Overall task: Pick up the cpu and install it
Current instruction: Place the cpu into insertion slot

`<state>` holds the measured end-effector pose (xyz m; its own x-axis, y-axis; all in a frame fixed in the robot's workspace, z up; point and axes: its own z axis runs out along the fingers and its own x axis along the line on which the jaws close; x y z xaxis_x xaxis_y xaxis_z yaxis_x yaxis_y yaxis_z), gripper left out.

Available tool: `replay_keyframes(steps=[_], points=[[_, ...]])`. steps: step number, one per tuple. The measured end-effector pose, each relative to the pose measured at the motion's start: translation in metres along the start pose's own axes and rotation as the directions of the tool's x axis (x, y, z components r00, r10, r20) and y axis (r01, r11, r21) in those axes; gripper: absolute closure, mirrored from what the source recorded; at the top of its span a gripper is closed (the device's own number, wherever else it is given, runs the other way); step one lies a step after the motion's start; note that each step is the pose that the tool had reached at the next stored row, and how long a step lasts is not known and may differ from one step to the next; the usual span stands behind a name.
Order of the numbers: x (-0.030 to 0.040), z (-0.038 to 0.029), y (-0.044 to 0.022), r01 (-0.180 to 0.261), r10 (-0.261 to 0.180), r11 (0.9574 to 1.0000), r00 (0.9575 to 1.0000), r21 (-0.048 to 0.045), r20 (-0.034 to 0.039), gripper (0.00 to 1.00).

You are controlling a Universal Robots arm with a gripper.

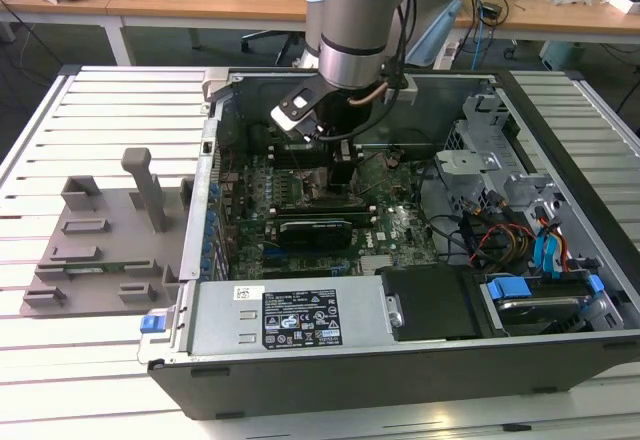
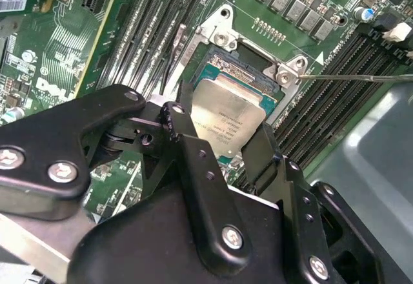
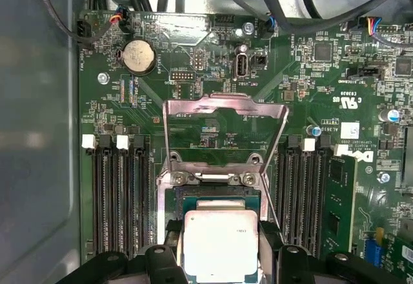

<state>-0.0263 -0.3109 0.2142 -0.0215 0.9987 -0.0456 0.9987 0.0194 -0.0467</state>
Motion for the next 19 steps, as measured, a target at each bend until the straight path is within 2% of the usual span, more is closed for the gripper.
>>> replay_keyframes(steps=[8,19], points=[[0.0005,0.0094,-0.0009,0.000,0.000,1.0000,1.0000,0.0000,0.0000,0.45],[0.0008,0.0148,-0.0014,0.000,0.000,1.0000,1.0000,0.0000,0.0000,0.45]])
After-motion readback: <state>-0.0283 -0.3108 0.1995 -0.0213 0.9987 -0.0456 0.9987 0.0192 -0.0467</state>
